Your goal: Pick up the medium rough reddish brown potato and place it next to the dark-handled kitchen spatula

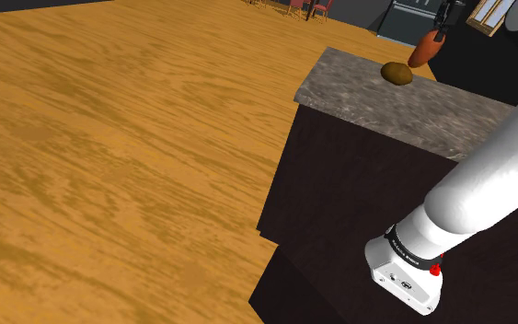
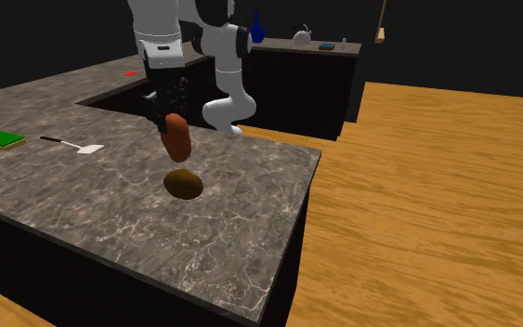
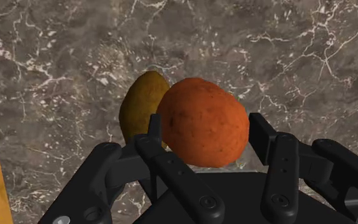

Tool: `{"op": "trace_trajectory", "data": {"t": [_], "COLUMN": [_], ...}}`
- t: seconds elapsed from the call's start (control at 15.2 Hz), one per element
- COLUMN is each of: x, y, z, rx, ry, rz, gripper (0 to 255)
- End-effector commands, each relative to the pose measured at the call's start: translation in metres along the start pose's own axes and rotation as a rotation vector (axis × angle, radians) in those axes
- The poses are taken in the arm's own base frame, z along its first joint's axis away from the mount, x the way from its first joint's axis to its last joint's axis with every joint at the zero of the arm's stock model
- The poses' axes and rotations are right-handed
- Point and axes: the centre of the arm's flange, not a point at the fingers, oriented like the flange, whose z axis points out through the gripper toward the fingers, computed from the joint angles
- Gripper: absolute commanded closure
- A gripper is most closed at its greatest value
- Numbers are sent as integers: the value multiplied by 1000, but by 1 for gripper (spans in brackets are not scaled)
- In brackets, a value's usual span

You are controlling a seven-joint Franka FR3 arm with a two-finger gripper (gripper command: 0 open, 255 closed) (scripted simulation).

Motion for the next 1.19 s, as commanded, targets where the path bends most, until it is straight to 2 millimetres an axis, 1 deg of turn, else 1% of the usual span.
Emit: {"op": "trace_trajectory", "data": {"t": [0.0, 1.12], "x": [-29, -250], "y": [3, 28], "z": [3, 28], "rx": [0, 0], "ry": [0, 0], "rz": [-2, -2], "gripper": [255, 255]}}
